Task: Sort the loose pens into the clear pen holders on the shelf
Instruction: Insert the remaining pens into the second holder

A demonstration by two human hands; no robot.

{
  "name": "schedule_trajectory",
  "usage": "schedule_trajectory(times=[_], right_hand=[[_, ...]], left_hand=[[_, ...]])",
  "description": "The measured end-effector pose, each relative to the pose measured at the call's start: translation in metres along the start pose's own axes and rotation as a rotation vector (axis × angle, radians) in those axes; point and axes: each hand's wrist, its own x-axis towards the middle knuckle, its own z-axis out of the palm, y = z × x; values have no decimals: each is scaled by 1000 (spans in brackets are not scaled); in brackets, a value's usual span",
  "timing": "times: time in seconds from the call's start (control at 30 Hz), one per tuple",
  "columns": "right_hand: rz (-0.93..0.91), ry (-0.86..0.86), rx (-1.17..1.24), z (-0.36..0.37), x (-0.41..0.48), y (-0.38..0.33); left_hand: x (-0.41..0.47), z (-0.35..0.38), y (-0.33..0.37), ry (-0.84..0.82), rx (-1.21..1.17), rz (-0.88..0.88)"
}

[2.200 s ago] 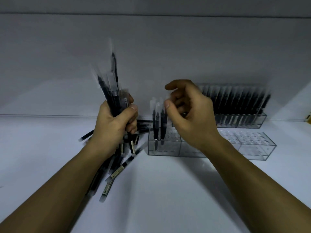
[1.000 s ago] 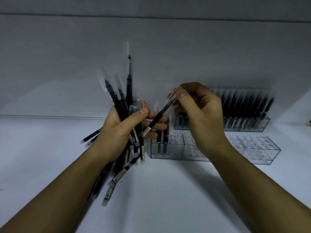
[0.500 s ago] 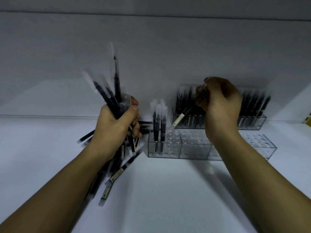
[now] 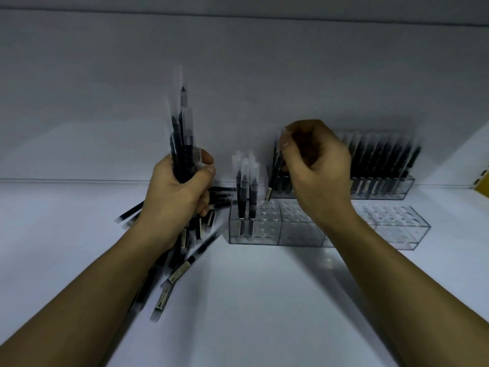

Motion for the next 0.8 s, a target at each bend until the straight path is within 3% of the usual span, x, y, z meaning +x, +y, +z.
schedule_trajectory(times=[0.23,0.6,0.8], right_hand=[[-7,71,89,-2,2,-2],[-25,57,6,-3,4,-3],[-32,-51,-74,5,-3,-1]], left_hand=[[1,-1,0,0,11,-2],[0,0,2,-2,-19,-14],[0,-1,3,-6,-33,-10]])
